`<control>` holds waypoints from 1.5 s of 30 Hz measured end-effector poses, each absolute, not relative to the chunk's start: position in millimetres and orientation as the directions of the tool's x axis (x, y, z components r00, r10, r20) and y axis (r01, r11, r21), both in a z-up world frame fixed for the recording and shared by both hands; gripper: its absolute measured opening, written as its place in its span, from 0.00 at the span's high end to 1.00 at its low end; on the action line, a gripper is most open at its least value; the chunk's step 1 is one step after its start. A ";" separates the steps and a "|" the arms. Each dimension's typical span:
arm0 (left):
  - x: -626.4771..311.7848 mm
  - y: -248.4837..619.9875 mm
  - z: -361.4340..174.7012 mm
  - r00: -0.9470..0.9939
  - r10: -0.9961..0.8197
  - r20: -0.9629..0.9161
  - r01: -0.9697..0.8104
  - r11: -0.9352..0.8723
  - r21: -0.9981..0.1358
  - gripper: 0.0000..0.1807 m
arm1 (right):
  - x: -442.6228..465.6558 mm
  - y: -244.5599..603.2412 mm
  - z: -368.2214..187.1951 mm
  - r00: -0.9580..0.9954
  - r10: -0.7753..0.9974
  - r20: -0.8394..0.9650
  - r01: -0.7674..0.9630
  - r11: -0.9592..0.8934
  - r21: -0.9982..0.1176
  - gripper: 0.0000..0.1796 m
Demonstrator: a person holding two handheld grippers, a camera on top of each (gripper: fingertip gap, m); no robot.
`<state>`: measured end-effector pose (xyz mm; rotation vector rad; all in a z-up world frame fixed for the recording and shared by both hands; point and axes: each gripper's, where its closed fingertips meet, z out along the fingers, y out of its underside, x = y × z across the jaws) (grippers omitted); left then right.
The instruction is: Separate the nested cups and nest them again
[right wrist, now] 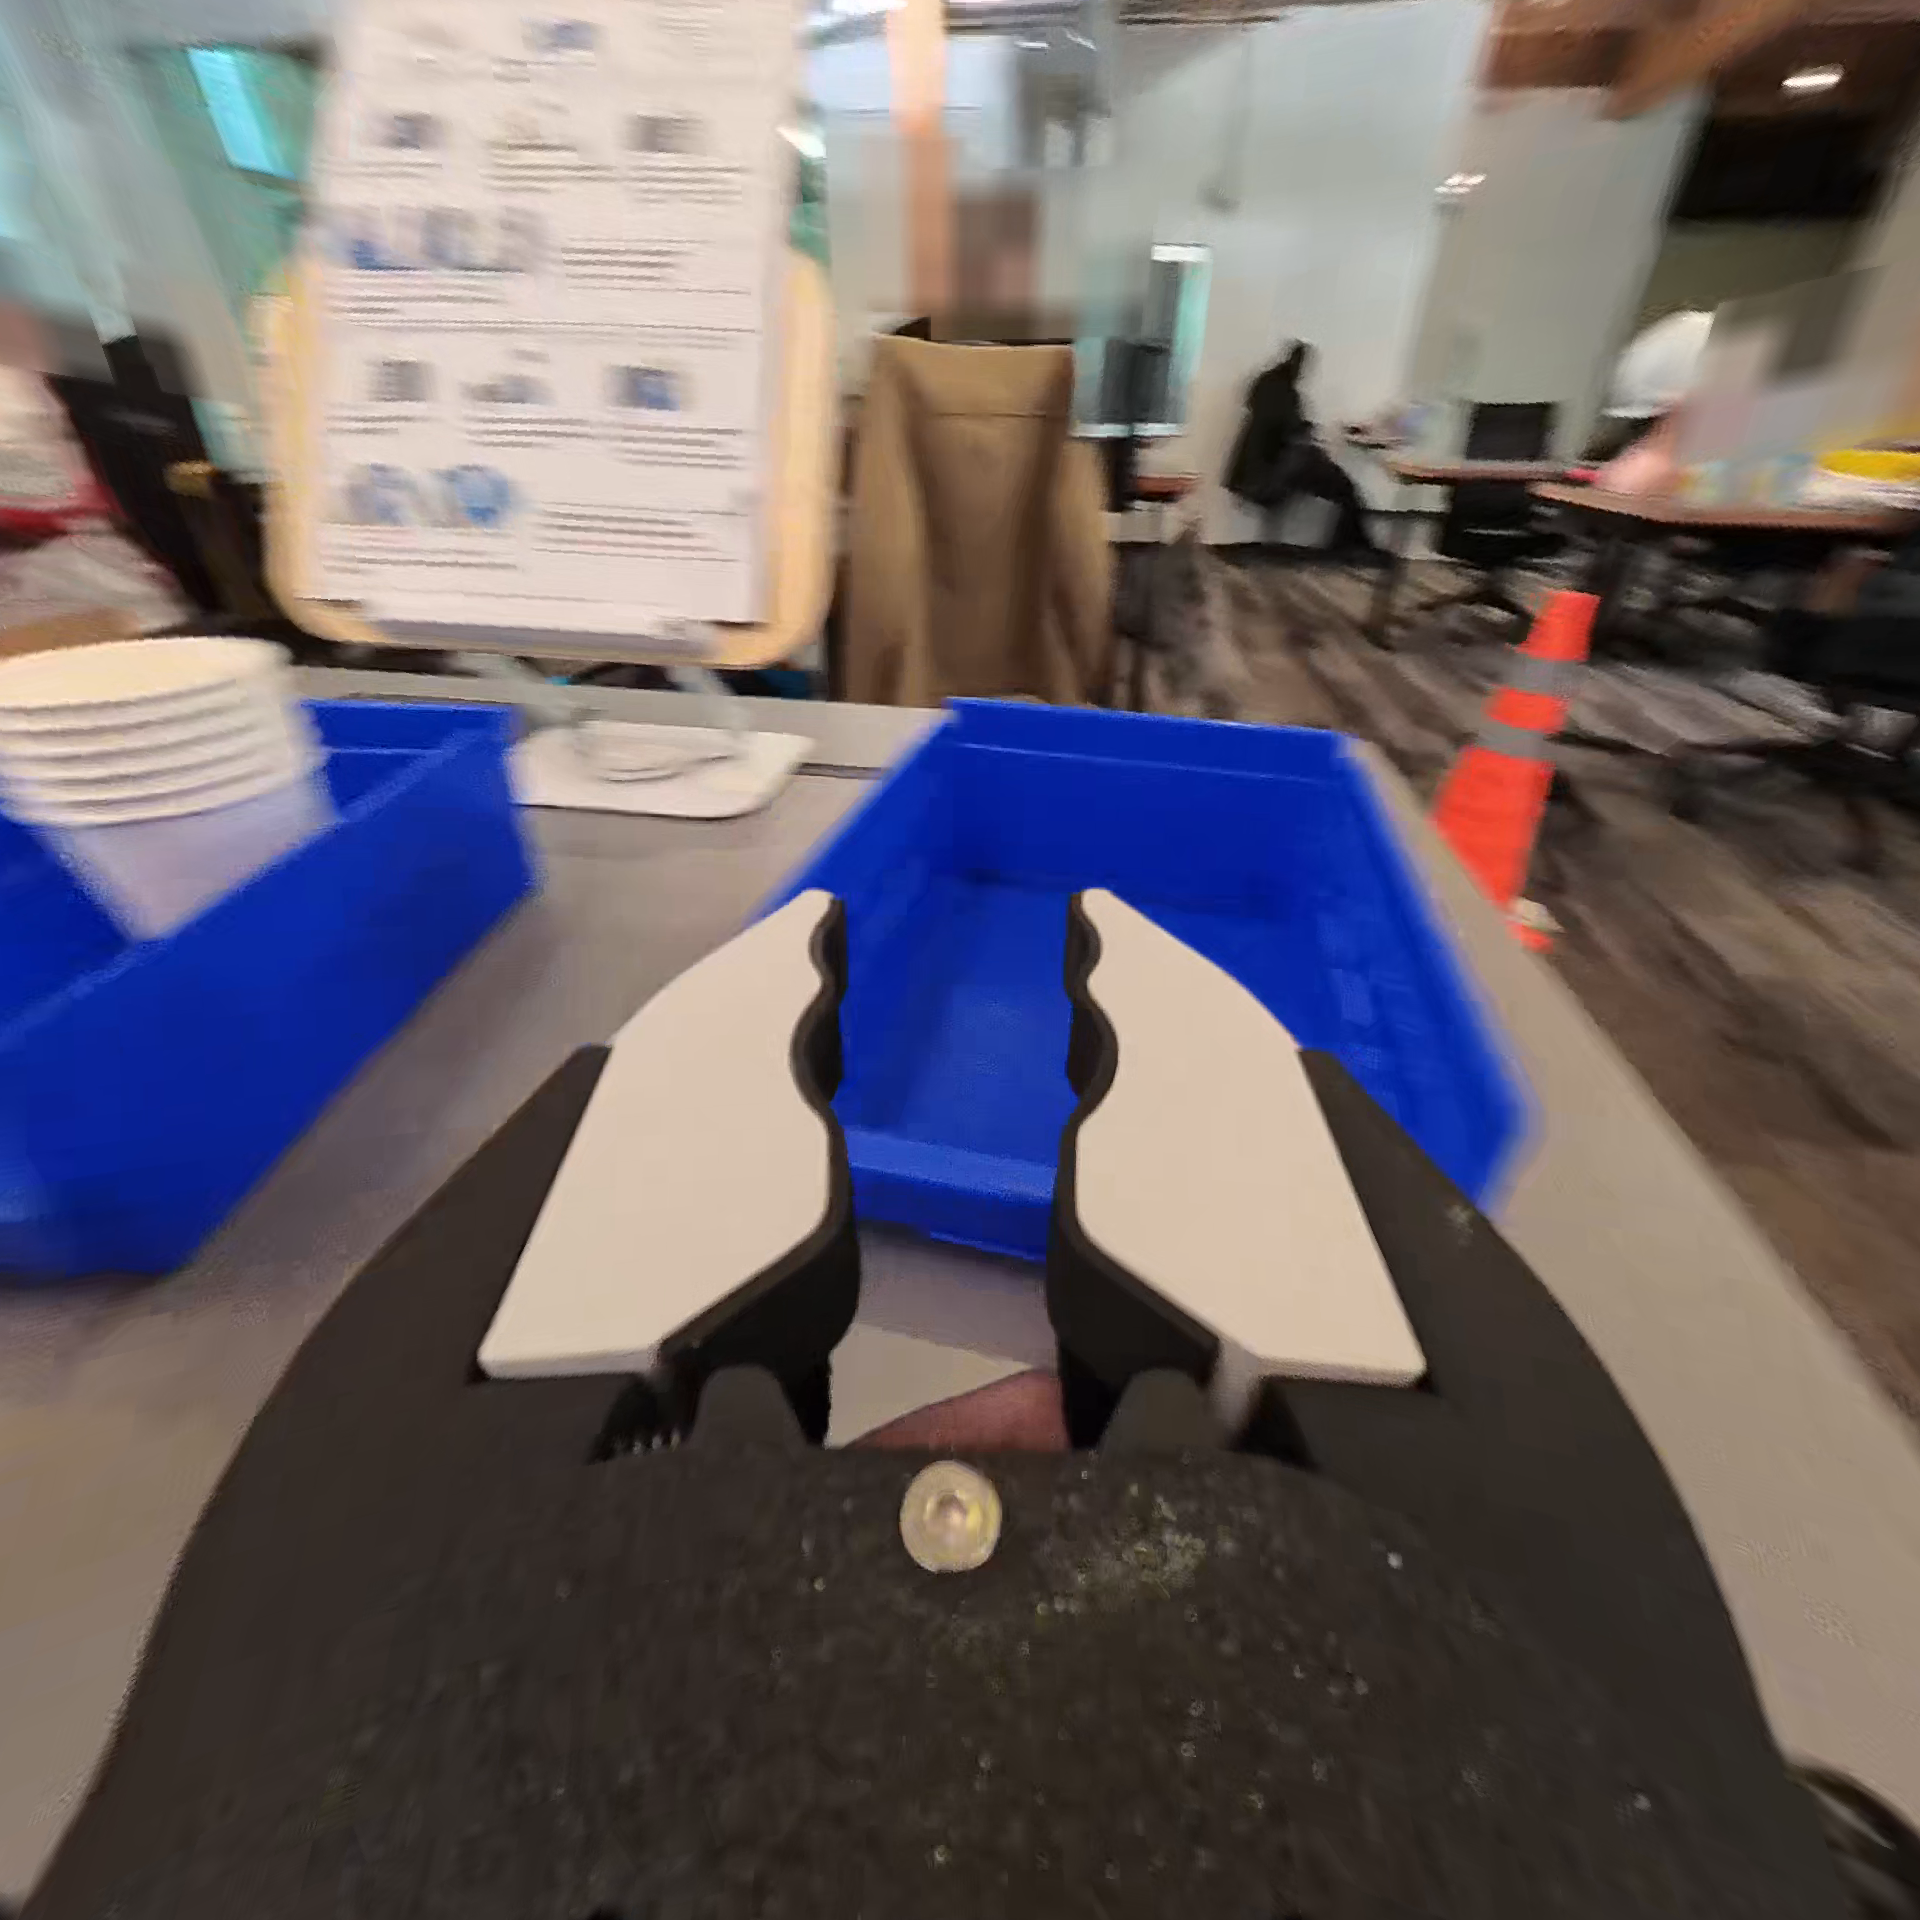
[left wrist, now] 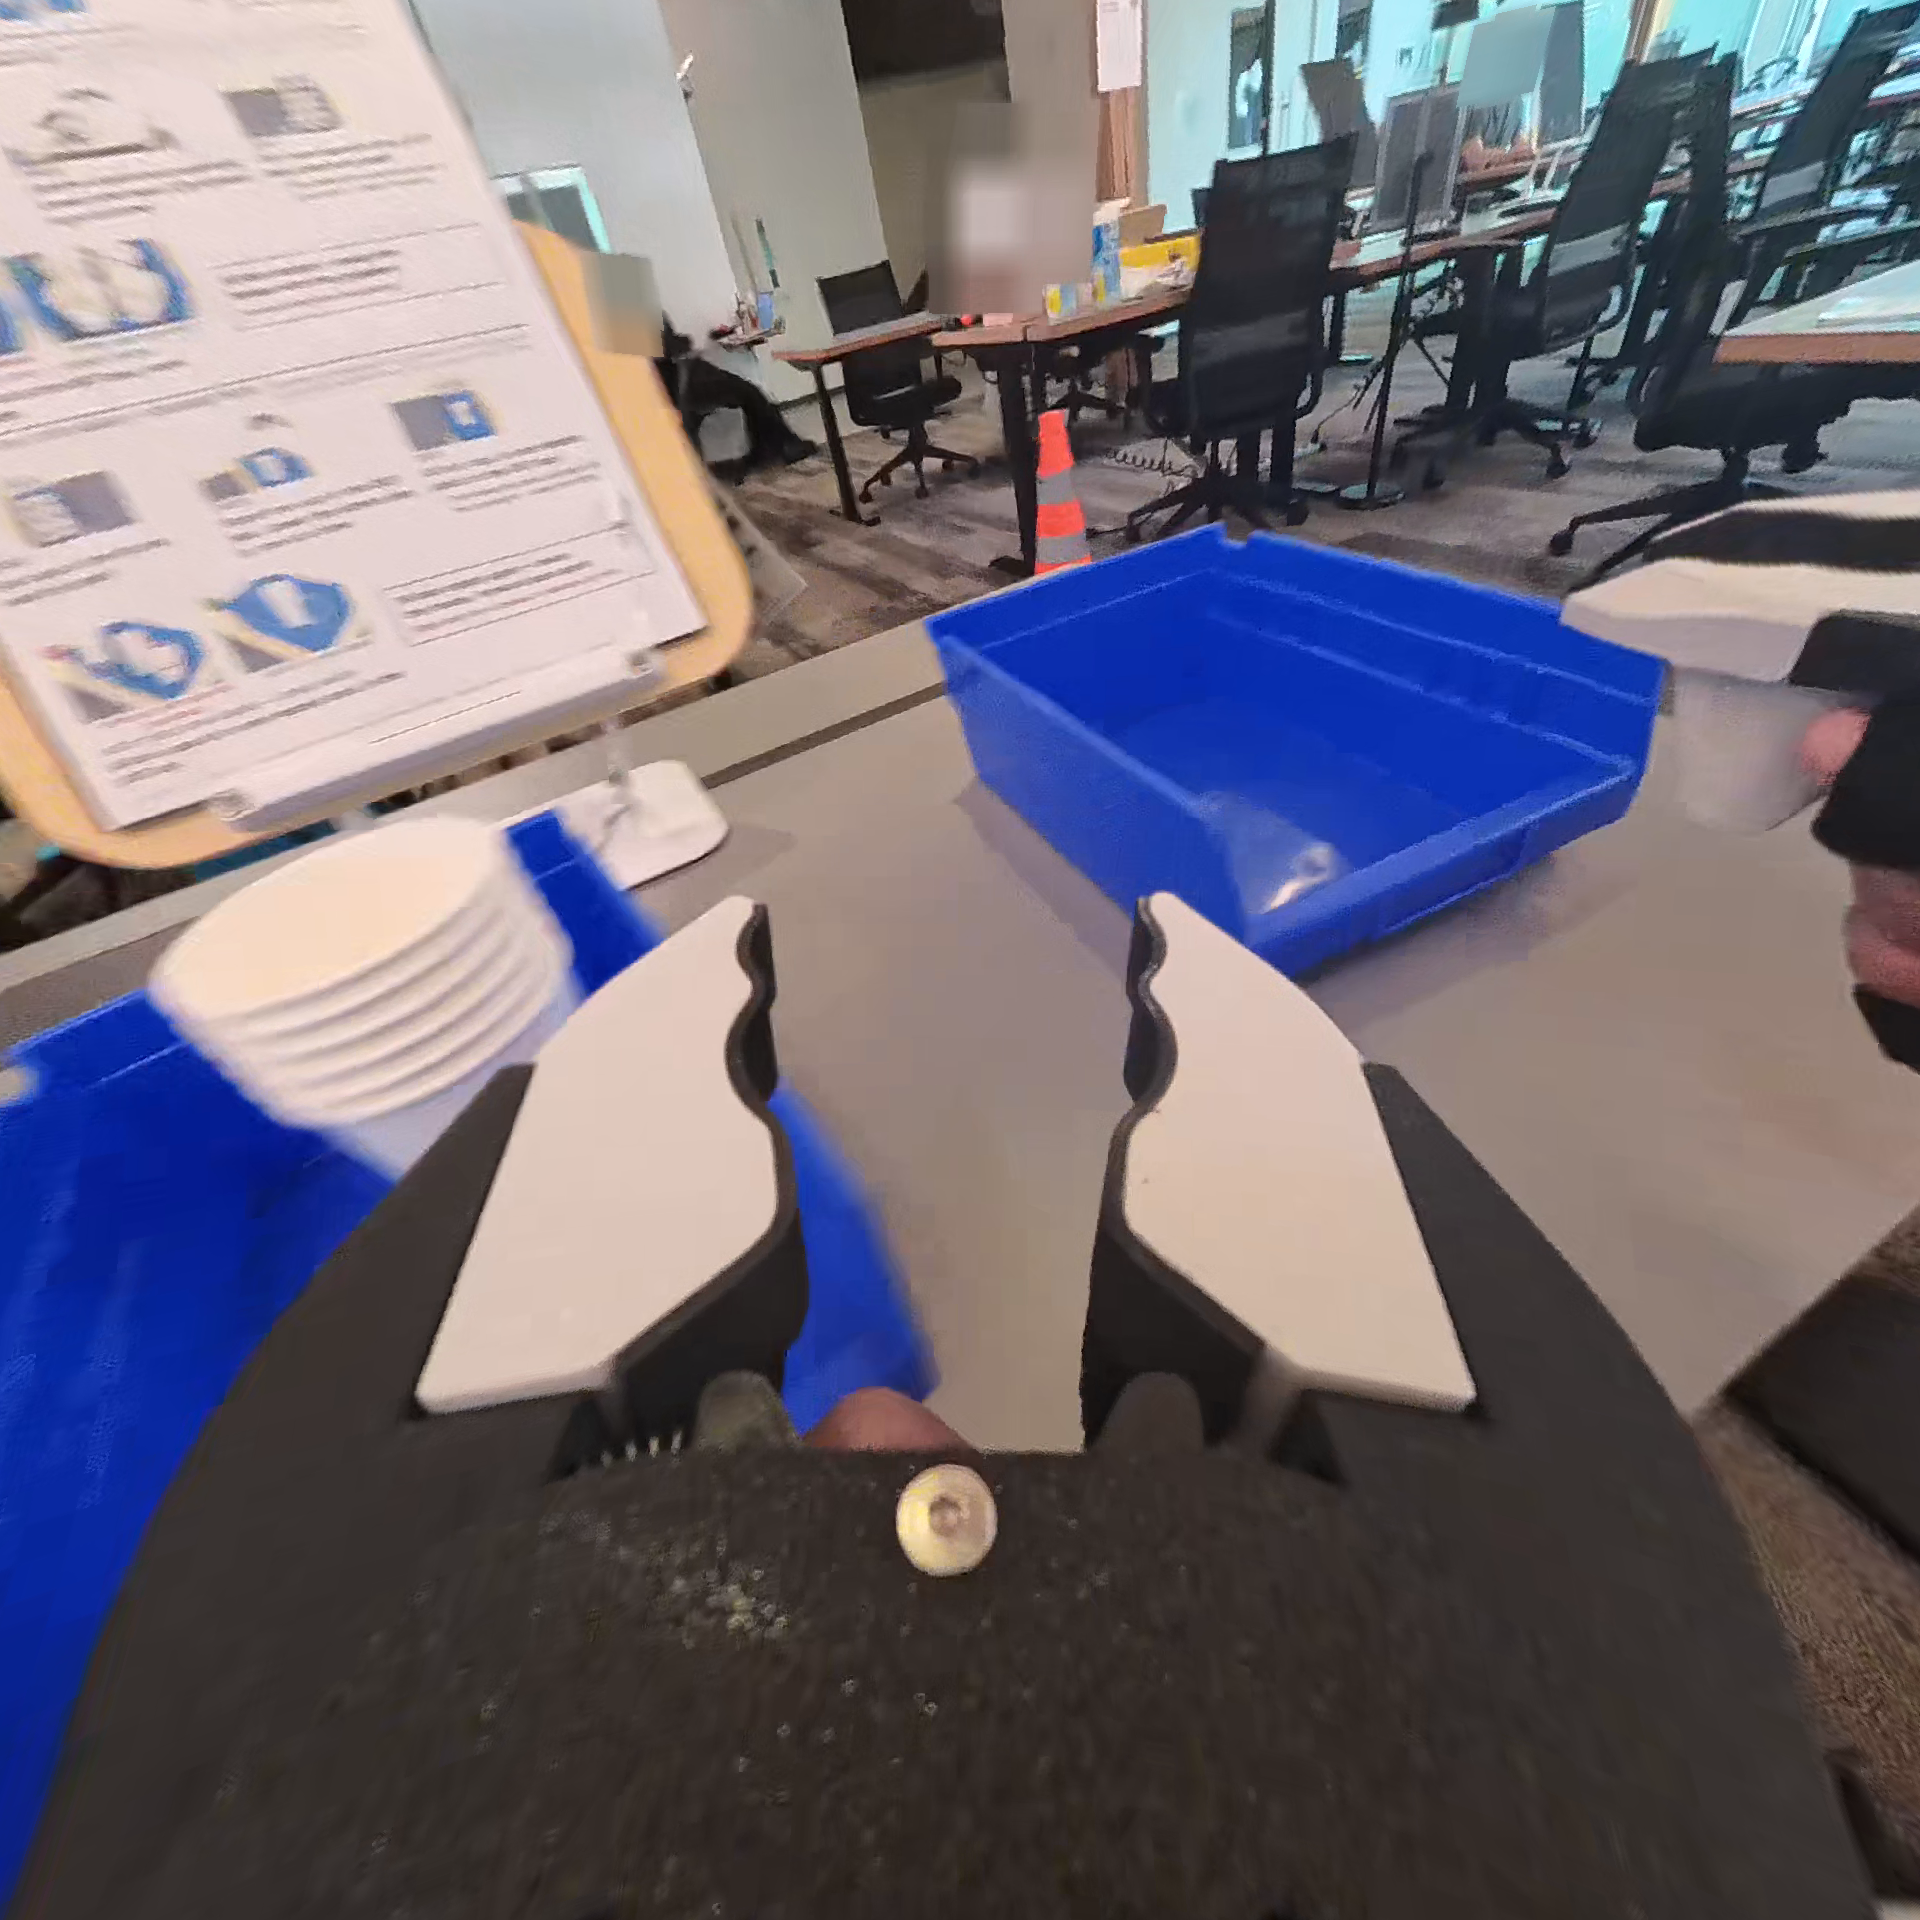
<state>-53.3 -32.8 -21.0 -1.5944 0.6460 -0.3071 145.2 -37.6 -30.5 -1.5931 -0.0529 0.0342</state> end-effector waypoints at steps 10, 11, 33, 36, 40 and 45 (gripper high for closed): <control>-318.6 0.2 -90.5 0.989 -0.140 -0.043 -0.078 -0.253 -0.964 0.65 | -70.9 -6.3 -93.1 0.935 0.348 -0.064 0.017 -0.225 -0.974 0.77; -325.1 4.2 -93.5 0.991 -0.132 -0.021 -0.055 -0.260 -0.964 0.66 | -76.2 2.0 -93.5 0.947 0.312 -0.072 0.002 -0.232 -0.973 0.84; -317.6 49.7 -114.9 0.991 -0.134 0.025 -0.023 -0.350 -0.936 0.99 | -122.3 20.6 -117.7 0.972 0.062 -0.227 -0.203 -0.265 -0.943 0.97; -323.5 44.0 -106.6 0.992 -0.126 -0.030 -0.070 -0.330 -0.941 0.99 | -130.9 24.6 -112.3 0.942 0.016 -0.335 -0.319 -0.265 -0.910 0.97; -373.7 44.2 -79.1 0.998 -0.052 -0.037 -0.049 -0.257 -0.965 0.99 | -184.0 32.1 -85.7 0.962 0.085 -0.259 -0.237 -0.202 -0.950 0.98; -455.9 59.2 -61.8 0.998 -0.017 -0.061 -0.063 -0.238 -0.969 0.99 | -266.4 60.6 -71.3 0.968 0.155 -0.198 -0.163 -0.212 -0.964 0.98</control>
